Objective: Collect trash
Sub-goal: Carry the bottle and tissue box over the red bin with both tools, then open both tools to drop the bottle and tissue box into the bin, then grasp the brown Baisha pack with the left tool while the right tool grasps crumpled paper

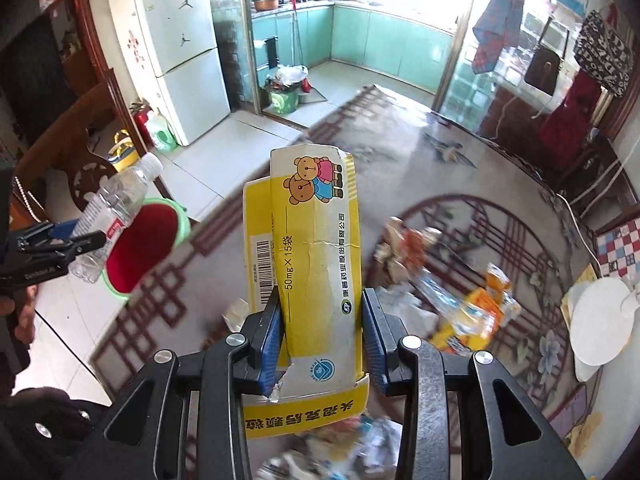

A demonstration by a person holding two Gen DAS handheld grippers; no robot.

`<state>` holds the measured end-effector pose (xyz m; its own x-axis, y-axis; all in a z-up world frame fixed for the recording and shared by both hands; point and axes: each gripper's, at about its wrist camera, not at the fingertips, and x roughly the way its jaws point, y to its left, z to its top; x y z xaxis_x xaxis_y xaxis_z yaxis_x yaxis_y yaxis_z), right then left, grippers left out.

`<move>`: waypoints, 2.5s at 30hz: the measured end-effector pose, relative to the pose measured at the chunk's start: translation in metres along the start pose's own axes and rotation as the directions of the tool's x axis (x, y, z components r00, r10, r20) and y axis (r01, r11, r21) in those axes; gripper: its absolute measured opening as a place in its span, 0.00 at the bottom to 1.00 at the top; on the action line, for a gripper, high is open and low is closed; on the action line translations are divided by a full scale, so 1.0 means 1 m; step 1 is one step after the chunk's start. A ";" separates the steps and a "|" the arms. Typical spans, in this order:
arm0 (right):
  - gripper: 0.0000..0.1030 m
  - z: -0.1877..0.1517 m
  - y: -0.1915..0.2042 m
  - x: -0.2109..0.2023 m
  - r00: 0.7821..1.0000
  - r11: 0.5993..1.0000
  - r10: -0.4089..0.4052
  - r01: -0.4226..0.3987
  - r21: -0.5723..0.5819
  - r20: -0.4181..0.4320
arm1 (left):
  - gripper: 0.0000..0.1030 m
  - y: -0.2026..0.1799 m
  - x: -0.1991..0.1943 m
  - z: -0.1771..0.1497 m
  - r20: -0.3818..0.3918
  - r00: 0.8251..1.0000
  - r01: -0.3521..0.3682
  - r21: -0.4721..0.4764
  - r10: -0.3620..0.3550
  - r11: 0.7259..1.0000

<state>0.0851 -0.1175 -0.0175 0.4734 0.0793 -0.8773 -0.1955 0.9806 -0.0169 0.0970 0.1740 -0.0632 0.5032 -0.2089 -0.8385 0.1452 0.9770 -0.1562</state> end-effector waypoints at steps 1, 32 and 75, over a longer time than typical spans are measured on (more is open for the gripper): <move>0.33 0.007 0.012 0.003 1.000 1.000 0.009 -0.009 -0.004 0.001 | 0.57 0.008 0.002 0.001 -0.003 1.000 -0.003 -0.010 0.003 1.000; 0.36 0.061 0.238 0.180 0.925 0.945 0.326 -0.321 0.059 -0.193 | 0.53 0.154 0.046 -0.013 -0.143 0.983 -0.142 -0.177 0.117 0.974; 0.65 -0.117 -0.052 0.005 0.999 0.894 -0.008 0.024 0.447 -0.037 | 0.87 -0.151 0.084 -0.062 -0.232 0.967 0.167 0.263 -0.105 0.950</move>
<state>-0.0029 -0.1889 -0.0773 0.4427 0.0644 -0.8944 0.2206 0.9589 0.1783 0.0649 0.0111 -0.1423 0.2736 -0.2949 -0.9155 0.4458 0.8823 -0.1510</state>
